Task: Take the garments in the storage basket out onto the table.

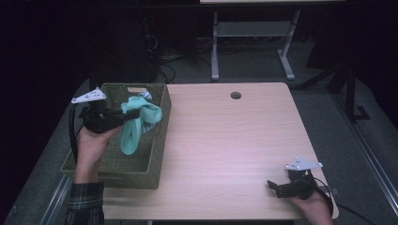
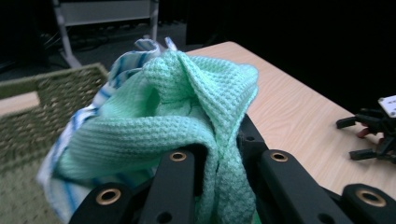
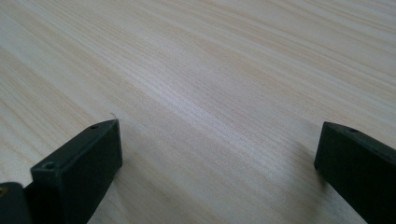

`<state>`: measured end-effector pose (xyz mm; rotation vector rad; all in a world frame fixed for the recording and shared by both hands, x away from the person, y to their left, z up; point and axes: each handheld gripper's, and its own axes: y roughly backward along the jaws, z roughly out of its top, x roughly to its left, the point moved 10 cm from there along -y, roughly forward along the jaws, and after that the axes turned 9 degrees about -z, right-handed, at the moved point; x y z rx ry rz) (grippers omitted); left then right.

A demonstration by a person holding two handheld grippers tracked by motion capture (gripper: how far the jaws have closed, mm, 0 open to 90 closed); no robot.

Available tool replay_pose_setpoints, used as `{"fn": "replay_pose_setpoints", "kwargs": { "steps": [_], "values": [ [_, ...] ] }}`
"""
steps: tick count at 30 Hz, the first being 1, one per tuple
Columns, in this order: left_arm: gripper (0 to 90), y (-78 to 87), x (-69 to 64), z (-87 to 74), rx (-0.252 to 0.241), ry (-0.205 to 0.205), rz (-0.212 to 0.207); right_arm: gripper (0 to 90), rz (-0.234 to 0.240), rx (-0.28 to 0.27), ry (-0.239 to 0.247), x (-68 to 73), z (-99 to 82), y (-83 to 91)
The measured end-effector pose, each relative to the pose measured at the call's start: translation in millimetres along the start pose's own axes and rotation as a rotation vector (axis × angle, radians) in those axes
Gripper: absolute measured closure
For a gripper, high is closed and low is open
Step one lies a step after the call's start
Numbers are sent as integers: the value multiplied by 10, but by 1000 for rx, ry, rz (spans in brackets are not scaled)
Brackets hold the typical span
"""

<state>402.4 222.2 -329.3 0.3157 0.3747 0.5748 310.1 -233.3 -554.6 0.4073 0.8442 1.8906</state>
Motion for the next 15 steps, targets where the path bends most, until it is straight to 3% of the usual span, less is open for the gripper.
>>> {"fn": "replay_pose_setpoints", "kwargs": {
  "steps": [15],
  "values": [
    [794, -243, -403, 256, -19, -54, -112, 3, 0, 0, 0, 0, 0, 0]
  ]
}}
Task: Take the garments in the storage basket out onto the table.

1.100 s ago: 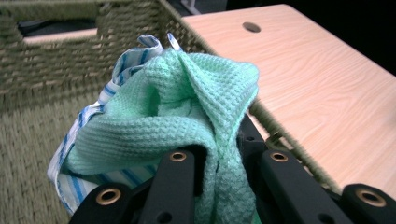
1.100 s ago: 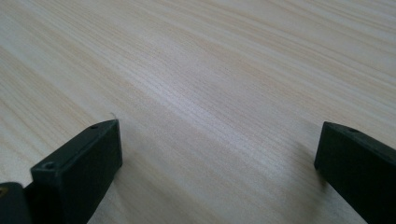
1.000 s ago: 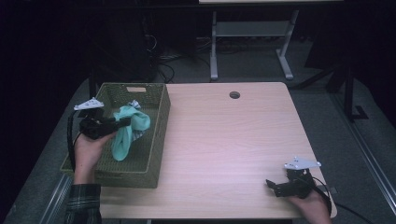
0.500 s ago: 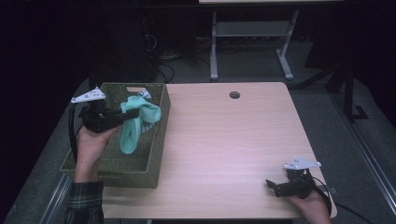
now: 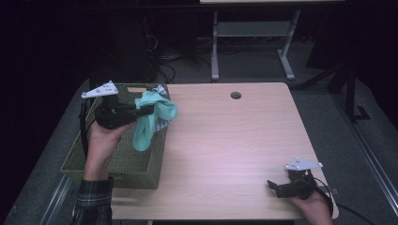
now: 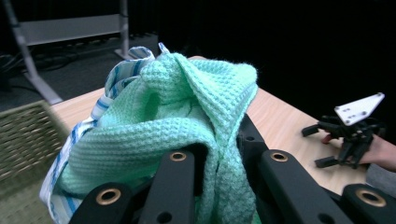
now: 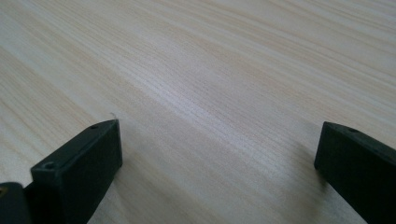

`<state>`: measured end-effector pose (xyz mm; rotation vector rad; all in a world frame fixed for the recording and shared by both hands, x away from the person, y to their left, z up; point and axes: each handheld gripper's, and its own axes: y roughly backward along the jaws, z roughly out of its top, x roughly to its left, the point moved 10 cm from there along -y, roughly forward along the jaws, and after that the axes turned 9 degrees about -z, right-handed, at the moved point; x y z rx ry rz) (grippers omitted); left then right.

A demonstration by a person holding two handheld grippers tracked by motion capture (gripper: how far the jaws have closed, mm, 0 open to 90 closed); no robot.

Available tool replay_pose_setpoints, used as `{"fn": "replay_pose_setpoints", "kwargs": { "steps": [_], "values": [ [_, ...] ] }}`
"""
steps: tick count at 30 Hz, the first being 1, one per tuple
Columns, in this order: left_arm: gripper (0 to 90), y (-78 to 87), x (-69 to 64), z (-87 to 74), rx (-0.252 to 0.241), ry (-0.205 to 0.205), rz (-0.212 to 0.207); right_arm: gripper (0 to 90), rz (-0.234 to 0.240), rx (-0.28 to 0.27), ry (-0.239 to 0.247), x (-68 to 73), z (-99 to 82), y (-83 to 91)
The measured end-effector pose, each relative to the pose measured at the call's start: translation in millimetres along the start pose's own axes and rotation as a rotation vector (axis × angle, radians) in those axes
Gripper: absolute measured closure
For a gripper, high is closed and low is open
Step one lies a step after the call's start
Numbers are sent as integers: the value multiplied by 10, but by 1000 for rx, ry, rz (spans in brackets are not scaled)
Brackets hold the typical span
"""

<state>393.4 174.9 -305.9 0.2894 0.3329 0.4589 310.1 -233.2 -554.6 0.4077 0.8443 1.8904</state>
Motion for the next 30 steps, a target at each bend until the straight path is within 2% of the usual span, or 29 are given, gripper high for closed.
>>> {"fn": "replay_pose_setpoints", "kwargs": {
  "steps": [11, 30],
  "values": [
    [794, -239, -228, 93, 3, -38, -64, 3, 0, 0, 0, 0, 0, 0],
    [795, -649, -520, 40, 35, -60, -162, 4, 0, 0, 1, 0, 0, 0]
  ]
}}
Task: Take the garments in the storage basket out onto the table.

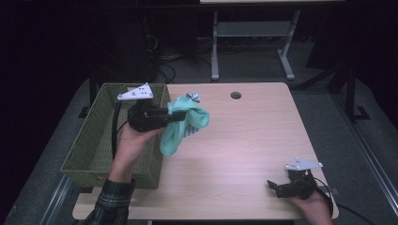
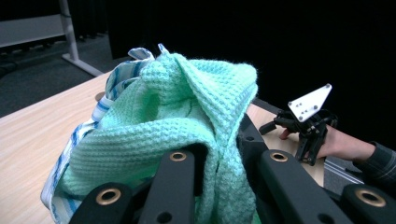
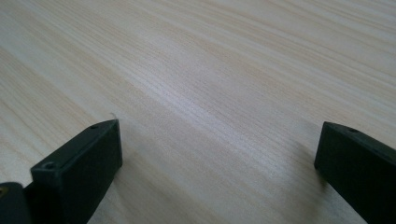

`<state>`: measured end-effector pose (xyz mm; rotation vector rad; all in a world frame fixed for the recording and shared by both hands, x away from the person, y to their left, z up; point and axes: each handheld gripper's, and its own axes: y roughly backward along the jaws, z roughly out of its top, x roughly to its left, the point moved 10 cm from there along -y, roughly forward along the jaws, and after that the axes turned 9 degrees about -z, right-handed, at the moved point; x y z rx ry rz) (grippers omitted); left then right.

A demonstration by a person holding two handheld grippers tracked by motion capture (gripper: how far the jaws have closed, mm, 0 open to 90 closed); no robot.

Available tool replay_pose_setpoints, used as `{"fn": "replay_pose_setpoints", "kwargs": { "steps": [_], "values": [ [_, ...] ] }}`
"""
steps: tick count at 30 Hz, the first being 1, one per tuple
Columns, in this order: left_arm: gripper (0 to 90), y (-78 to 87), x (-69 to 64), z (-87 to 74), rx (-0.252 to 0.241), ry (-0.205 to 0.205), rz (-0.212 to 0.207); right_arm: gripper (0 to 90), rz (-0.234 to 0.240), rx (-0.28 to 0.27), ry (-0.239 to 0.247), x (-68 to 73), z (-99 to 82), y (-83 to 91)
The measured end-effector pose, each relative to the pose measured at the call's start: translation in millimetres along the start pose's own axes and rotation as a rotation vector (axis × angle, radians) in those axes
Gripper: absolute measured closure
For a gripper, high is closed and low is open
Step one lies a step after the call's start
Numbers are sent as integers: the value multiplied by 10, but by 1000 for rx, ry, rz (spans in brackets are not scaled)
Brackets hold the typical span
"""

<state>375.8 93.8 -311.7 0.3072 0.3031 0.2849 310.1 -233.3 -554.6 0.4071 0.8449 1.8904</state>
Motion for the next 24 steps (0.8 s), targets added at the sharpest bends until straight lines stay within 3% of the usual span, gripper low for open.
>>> {"fn": "replay_pose_setpoints", "kwargs": {
  "steps": [24],
  "values": [
    [793, -736, -192, -189, 75, -1, -63, 3, 1, 0, -3, 3, 1, 1]
  ]
}}
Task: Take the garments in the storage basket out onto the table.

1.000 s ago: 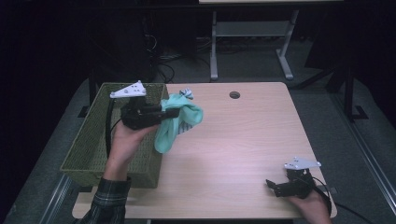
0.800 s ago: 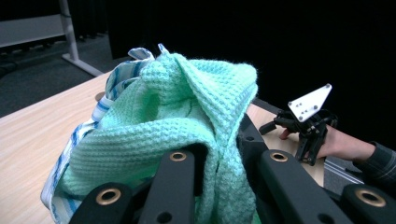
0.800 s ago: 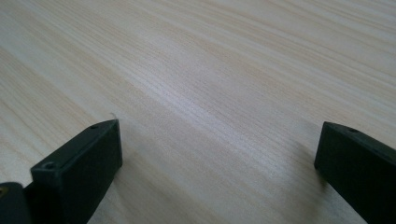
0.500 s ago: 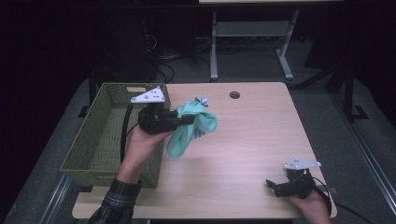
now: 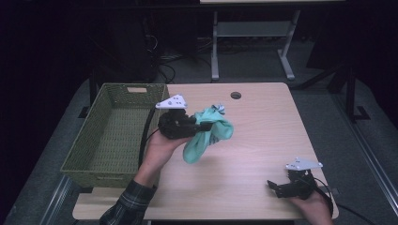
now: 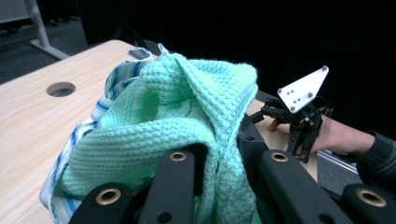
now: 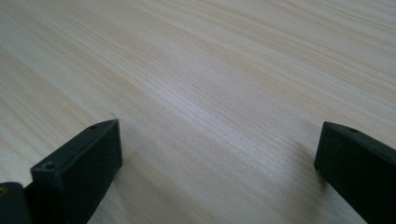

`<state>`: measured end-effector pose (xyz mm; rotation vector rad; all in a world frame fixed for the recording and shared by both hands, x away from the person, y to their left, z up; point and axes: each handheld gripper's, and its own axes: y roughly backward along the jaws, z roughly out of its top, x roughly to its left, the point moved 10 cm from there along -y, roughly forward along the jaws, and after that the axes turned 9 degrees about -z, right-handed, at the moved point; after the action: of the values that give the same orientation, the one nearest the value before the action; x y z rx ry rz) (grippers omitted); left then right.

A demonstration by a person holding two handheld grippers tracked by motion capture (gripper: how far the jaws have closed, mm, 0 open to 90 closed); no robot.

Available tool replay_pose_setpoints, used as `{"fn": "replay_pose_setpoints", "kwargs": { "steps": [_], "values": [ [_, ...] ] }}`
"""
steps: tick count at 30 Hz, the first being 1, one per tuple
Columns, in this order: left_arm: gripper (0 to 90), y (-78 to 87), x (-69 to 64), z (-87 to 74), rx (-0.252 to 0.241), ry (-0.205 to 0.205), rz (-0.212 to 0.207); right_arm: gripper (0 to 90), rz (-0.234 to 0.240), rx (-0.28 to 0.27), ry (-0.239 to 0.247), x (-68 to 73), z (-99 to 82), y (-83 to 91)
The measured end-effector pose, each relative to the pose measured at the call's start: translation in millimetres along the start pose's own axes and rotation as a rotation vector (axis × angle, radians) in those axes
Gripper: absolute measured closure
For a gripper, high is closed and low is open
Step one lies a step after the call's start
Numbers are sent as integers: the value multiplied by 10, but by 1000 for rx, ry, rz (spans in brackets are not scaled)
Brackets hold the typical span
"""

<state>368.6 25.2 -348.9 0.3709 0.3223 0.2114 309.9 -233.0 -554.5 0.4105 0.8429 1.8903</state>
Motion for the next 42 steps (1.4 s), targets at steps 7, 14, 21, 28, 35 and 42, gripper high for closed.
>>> {"fn": "replay_pose_setpoints", "kwargs": {
  "steps": [7, 14, 21, 28, 35, 42],
  "values": [
    [792, -263, -48, -114, 39, 1, -21, 4, 0, 0, 0, 0, 0, 0],
    [792, -464, -79, -198, 39, 16, -38, 3, 0, 0, 1, -1, 0, -1],
    [792, -635, -78, -318, 65, 21, -48, 3, -1, 0, 2, -2, -1, 0],
    [792, -756, -41, -449, 91, 30, -46, 4, -1, 0, 3, -3, -1, -1],
    [790, -877, 1, -593, 121, 41, -50, 3, -1, 0, 3, -3, -1, -1],
    [788, -979, 35, -724, 139, 69, -51, 4, -1, 0, 3, -3, -1, -1]
  ]
}}
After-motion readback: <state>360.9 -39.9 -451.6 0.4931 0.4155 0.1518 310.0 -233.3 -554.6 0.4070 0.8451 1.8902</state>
